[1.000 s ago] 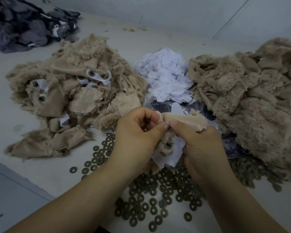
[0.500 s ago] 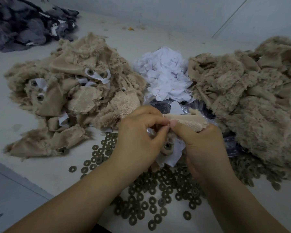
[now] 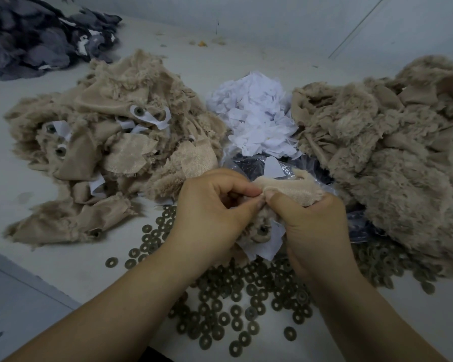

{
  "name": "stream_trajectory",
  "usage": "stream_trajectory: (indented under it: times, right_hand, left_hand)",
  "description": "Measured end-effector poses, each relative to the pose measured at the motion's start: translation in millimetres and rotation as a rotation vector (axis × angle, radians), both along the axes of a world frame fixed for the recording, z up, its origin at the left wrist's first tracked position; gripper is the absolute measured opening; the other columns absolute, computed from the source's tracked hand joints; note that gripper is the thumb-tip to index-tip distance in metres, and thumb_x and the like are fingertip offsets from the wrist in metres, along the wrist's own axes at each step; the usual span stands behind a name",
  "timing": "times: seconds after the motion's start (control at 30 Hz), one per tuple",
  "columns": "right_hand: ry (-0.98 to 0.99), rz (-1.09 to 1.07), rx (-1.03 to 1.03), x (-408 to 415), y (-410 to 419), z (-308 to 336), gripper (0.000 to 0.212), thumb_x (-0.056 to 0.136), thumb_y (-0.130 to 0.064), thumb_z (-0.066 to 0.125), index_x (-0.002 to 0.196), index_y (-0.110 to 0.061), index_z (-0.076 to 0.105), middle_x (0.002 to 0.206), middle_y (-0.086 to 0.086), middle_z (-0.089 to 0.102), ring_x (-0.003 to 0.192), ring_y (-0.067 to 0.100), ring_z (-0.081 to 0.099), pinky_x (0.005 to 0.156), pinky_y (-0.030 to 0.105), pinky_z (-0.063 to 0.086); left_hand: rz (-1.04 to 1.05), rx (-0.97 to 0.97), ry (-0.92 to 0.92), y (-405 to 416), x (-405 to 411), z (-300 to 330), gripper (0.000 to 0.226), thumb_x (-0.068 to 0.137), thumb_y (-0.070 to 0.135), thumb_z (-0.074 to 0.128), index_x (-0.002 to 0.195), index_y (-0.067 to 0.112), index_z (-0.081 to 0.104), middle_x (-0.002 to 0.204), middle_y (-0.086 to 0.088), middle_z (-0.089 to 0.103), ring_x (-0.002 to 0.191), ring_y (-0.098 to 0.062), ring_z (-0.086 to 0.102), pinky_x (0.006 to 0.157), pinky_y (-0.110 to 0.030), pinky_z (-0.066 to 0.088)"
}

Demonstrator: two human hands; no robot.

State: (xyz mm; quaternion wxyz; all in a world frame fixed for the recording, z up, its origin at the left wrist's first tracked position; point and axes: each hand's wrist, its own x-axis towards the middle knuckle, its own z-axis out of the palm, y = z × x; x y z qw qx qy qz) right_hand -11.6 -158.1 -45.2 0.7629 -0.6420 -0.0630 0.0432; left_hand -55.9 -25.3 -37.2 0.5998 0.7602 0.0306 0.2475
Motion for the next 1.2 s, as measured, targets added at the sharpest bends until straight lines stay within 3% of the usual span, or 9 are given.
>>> stream_trajectory:
  times: [0.17,0.27,0.37,0.47,0.57,0.77,0.93,1.1,1.2]
  right_hand:
    - [0.148,-0.017,0.001,3.8,1.4,-3.7,0.007,0.088,-0.008,0.07,0.087,-0.001,0.073,0.071,0.009,0.076,0.065,0.021,0.075,0.053,0.024,0.057]
    - [0.198,0.07,0.088,4.3,4.1,-4.8,0.015,0.091,-0.012,0.068,0.082,-0.003,0.076,0.081,0.017,0.076,0.077,0.031,0.076,0.061,0.034,0.061]
    - [0.257,0.13,0.169,5.1,4.1,-3.9,0.018,0.092,-0.016,0.067,0.08,-0.006,0.077,0.086,0.018,0.076,0.081,0.03,0.076,0.063,0.033,0.06]
    - [0.452,0.303,0.3,2.9,5.1,4.4,0.033,0.078,-0.027,0.069,0.099,-0.003,0.076,0.103,0.022,0.074,0.096,0.032,0.074,0.073,0.038,0.061]
    - [0.578,0.384,0.337,2.1,5.3,9.9,0.054,0.08,-0.028,0.066,0.125,0.0,0.063,0.122,0.024,0.067,0.114,0.036,0.066,0.096,0.049,0.054]
    - [0.577,0.298,0.339,2.4,5.8,11.1,0.046,0.093,-0.027,0.056,0.127,0.003,0.06,0.122,0.025,0.067,0.116,0.036,0.064,0.105,0.052,0.047]
    - [0.611,0.381,0.392,2.1,4.6,13.1,0.043,0.1,-0.028,0.049,0.129,0.003,0.057,0.121,0.024,0.068,0.113,0.036,0.067,0.096,0.05,0.054]
    - [0.601,0.367,0.351,4.7,4.2,7.1,0.047,0.098,-0.031,0.052,0.128,0.004,0.059,0.124,0.026,0.066,0.116,0.038,0.065,0.099,0.052,0.05]
    - [0.533,0.353,0.29,3.9,2.5,3.5,0.047,0.086,-0.034,0.061,0.117,0.001,0.066,0.112,0.024,0.072,0.106,0.035,0.07,0.089,0.046,0.058]
  left_hand:
    - [0.082,-0.053,0.063,-2.1,-3.0,-4.4,0.013,0.079,0.01,0.08,0.08,0.019,0.071,0.074,0.003,0.07,0.067,-0.014,0.067,0.06,-0.027,0.057]
    - [0.089,-0.134,0.095,-5.0,-3.6,-5.8,0.012,0.084,0.017,0.076,0.076,0.013,0.069,0.07,-0.004,0.069,0.065,-0.025,0.067,0.058,-0.036,0.058]
    - [0.054,-0.183,0.115,-5.3,-2.7,-5.1,0.011,0.086,0.014,0.073,0.076,0.012,0.071,0.072,-0.006,0.071,0.069,-0.027,0.069,0.064,-0.039,0.06]
    - [0.027,-0.235,0.101,-4.4,-1.5,-3.5,0.012,0.088,0.009,0.071,0.076,0.012,0.073,0.074,-0.006,0.073,0.071,-0.025,0.07,0.068,-0.038,0.06]
    - [0.01,-0.234,0.074,-5.5,-0.6,-3.6,0.01,0.087,0.007,0.07,0.079,0.01,0.073,0.076,-0.006,0.073,0.073,-0.023,0.07,0.07,-0.035,0.058]
    - [-0.001,-0.219,0.028,-7.6,0.2,-5.5,0.012,0.088,0.005,0.068,0.078,0.011,0.071,0.074,-0.005,0.071,0.068,-0.016,0.066,0.066,-0.031,0.057]
    - [0.023,-0.229,0.009,-6.1,2.1,-6.9,0.015,0.087,0.005,0.07,0.076,0.015,0.072,0.07,-0.001,0.069,0.062,-0.012,0.063,0.059,-0.028,0.055]
    - [0.012,-0.182,0.007,-6.1,0.8,-10.1,0.008,0.083,0.016,0.069,0.076,0.016,0.071,0.073,-0.002,0.069,0.066,-0.014,0.064,0.063,-0.031,0.055]
    - [0.031,-0.191,0.001,-6.0,1.4,-11.4,0.014,0.088,0.009,0.069,0.076,0.017,0.071,0.072,-0.004,0.069,0.066,-0.015,0.064,0.061,-0.032,0.057]
